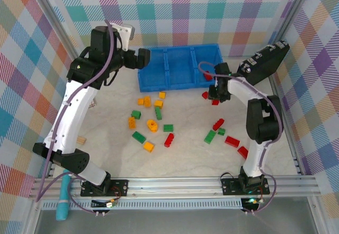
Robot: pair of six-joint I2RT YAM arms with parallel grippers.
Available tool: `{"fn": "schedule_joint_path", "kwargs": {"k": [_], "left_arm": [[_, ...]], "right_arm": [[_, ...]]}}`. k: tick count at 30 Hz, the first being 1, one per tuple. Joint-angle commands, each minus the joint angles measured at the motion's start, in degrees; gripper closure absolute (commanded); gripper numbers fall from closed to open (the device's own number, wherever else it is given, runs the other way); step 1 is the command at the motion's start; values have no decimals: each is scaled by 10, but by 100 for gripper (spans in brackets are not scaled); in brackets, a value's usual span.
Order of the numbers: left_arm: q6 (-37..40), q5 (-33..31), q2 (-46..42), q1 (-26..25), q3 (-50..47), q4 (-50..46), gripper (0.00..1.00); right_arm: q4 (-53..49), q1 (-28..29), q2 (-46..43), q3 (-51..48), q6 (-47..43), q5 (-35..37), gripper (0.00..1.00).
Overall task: Sort the legos into containers by color
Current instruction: Place the lego in the container.
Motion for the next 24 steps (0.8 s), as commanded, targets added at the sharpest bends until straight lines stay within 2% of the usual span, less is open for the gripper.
{"fn": "schedule_joint_path", "kwargs": {"k": [1, 5, 13, 18, 24], "left_arm": [[15, -3, -15, -4, -11, 6, 0], [14, -1, -19, -4, -18, 6, 0], [16, -4, -12, -4, -2, -1, 0], [17, 0, -10, -3, 2, -4, 0], [23, -3, -8, -4, 5, -5, 0]], "right_arm": [[-6, -7, -30, 66, -36, 25, 69], [13, -15, 23, 159, -57, 22, 69], [25, -18, 193, 384, -62, 7, 69], [81, -18, 254, 392, -68, -10, 69], [102, -17, 271, 375, -53, -26, 63]]}}
